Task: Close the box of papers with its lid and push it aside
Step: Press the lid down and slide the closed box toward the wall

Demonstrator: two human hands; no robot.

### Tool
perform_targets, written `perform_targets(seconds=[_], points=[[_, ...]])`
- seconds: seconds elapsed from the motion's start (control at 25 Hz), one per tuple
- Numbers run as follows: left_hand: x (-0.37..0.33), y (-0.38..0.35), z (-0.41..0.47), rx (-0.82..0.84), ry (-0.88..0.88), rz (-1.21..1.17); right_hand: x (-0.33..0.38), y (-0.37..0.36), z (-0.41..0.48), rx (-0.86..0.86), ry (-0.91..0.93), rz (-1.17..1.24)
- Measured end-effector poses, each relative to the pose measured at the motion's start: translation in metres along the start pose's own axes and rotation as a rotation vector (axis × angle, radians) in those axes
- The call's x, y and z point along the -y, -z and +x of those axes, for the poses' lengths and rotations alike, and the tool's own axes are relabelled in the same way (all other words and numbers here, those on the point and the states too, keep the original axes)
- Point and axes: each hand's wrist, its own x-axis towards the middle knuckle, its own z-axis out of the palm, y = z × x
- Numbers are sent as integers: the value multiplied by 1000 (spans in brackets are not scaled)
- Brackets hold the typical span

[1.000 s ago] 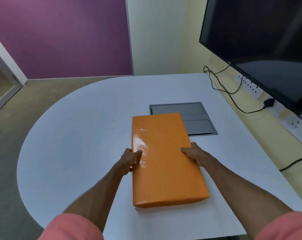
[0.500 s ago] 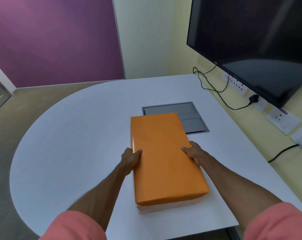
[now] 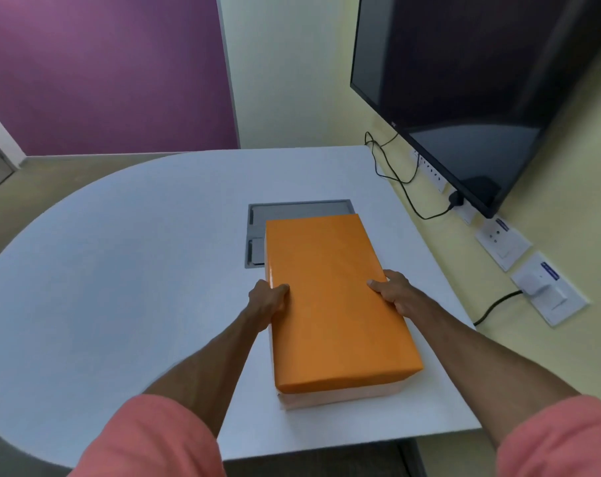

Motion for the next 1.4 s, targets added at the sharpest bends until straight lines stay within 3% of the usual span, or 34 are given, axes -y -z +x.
perform_targets(seconds=[0.64, 1.4], points=[[-27, -171, -42, 83, 15, 41, -82, 154, -4, -102, -91, 39], [-36, -227, -54, 157, 10, 98, -108, 207, -3, -130, -92, 46]])
